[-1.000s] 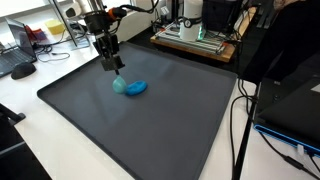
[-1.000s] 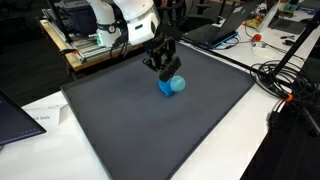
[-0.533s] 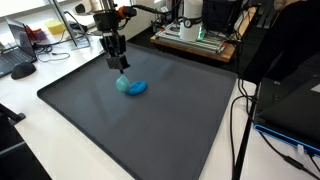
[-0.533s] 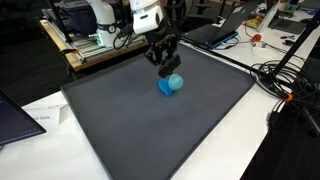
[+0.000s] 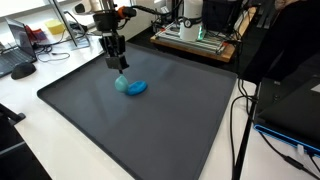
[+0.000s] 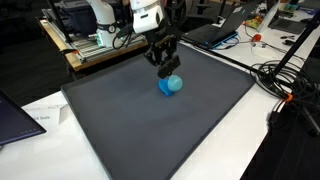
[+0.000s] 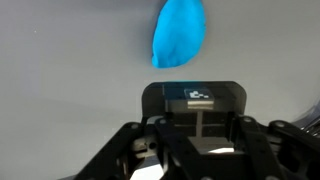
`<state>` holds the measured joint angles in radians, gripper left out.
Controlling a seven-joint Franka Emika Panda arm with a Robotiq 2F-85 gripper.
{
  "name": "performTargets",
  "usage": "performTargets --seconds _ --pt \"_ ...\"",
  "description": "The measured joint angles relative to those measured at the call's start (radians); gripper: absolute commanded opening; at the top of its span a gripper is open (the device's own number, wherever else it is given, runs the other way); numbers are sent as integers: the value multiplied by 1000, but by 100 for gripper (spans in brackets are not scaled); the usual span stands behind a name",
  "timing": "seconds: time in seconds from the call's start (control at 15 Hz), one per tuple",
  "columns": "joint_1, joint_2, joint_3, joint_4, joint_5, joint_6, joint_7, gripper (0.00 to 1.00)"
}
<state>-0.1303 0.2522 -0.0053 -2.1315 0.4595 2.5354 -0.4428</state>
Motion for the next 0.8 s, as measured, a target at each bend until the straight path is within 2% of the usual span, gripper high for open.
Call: performTargets --seconds 0.47,0.8 --pt "36 -35 -11 -55 -255 121 213 22" --pt "76 -97 -40 -101 -452 134 413 22"
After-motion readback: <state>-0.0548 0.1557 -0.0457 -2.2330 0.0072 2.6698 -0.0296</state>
